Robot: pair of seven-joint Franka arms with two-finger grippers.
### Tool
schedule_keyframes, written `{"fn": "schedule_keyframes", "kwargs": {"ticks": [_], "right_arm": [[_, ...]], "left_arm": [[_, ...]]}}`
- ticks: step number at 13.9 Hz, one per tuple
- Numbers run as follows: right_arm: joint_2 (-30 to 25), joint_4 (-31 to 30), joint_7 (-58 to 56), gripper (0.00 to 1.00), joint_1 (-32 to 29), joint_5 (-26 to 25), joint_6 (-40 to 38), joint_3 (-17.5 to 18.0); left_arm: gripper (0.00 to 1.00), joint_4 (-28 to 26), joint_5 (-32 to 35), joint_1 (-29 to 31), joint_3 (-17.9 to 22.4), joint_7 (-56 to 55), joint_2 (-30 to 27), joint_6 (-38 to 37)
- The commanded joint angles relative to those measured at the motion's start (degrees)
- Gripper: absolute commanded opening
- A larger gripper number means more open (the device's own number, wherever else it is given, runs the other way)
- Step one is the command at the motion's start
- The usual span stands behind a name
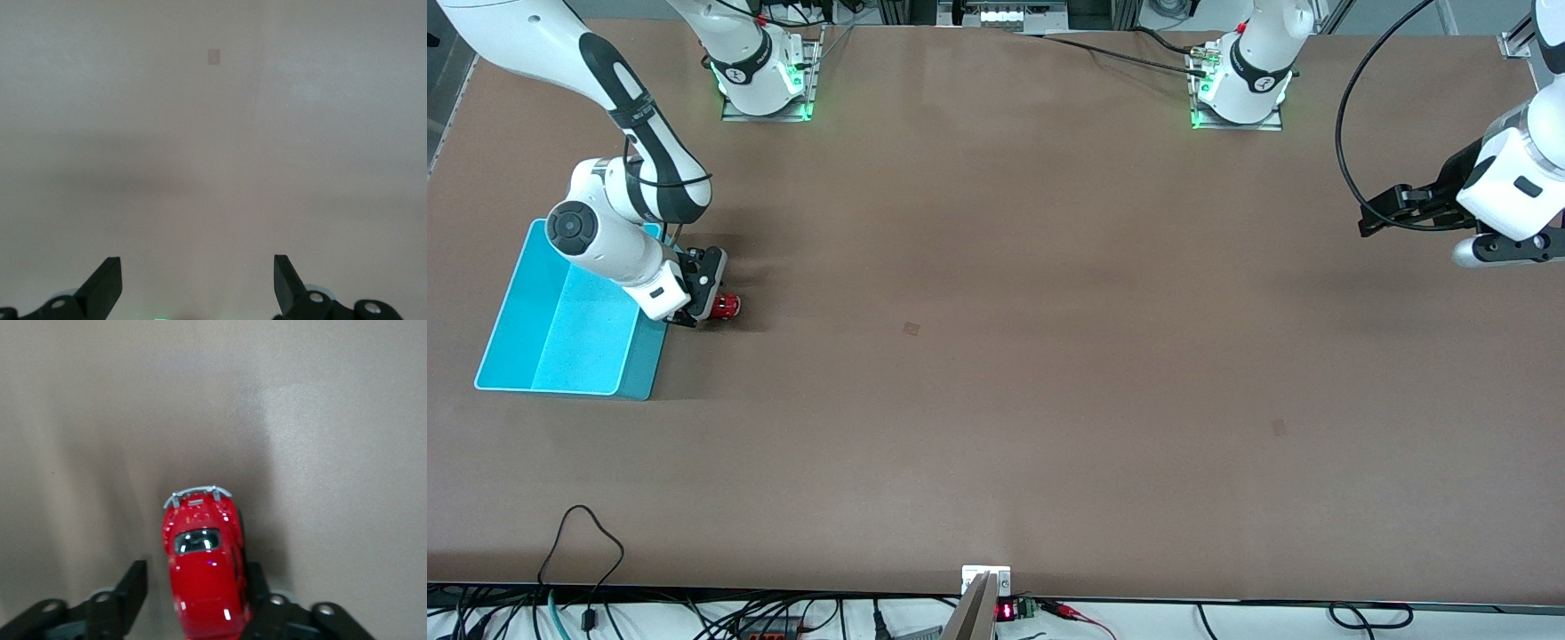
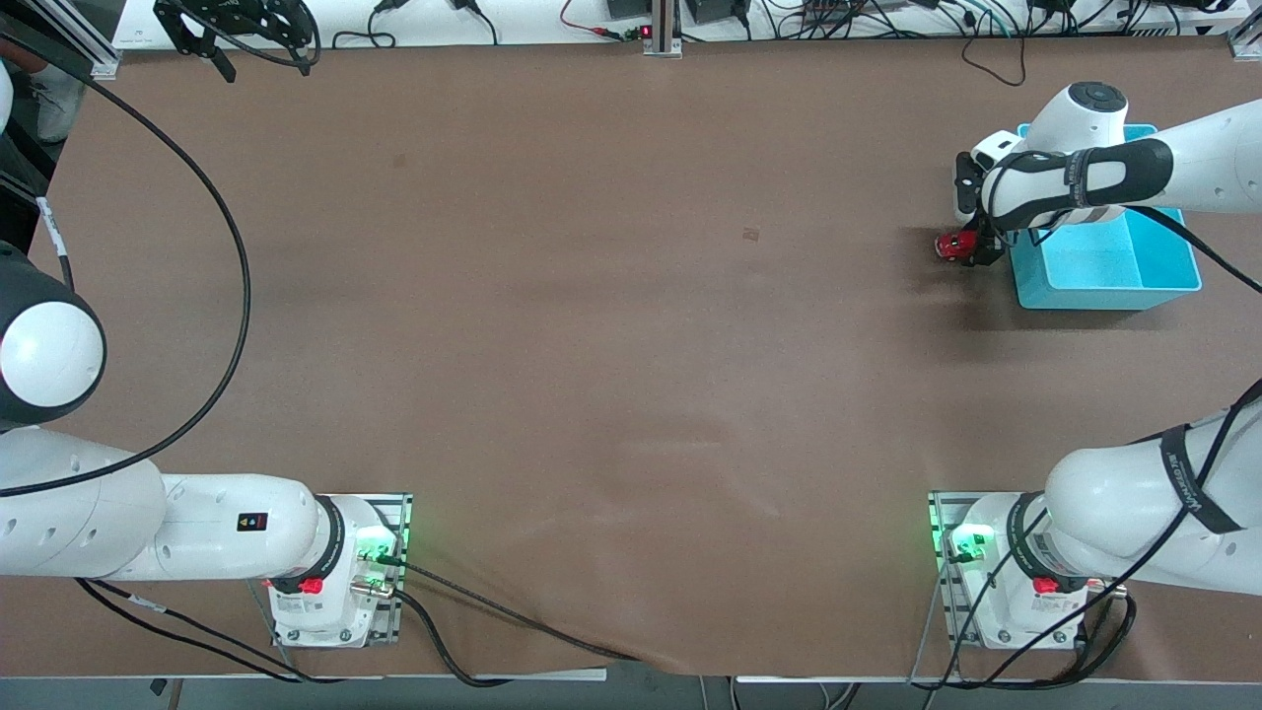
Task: Wind red beetle toy and store in blue box
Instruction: 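Close the right gripper on the red car, then lift the car with the right gripper and lower it into the box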
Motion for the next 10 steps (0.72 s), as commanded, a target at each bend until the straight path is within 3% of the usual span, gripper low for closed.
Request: {"fn": "schedule_keyframes", "kwargs": {"ticks": [1, 3, 5, 10], "right_arm": [[0.08, -0.25, -0.77, 0.2, -0.75, -0.89, 0.91, 0.37], [-0.09, 0.37, -0.59, 0.09, -0.32, -0.81, 1.61, 0.46], [-0.97, 1.5, 1.16, 0.06, 0.39, -0.28, 1.61, 0.55], [-6.93, 5.1, 25.02, 0.06, 1.35, 0.07, -4.6, 0.73]], "left_arm": [[1.0, 2.06, -0.69, 0.17, -0.3, -0.35, 2.46, -0.8], [1.0, 2.93, -0.78, 0.44, -0.03, 0.17, 2.37, -0.8], [1.0, 3.9, -0.78, 0.87, 0.14, 0.26, 2.37, -0.89], [1.0, 3.9, -1.48, 1.67, 0.14, 0.26, 2.63, -1.32]]}}
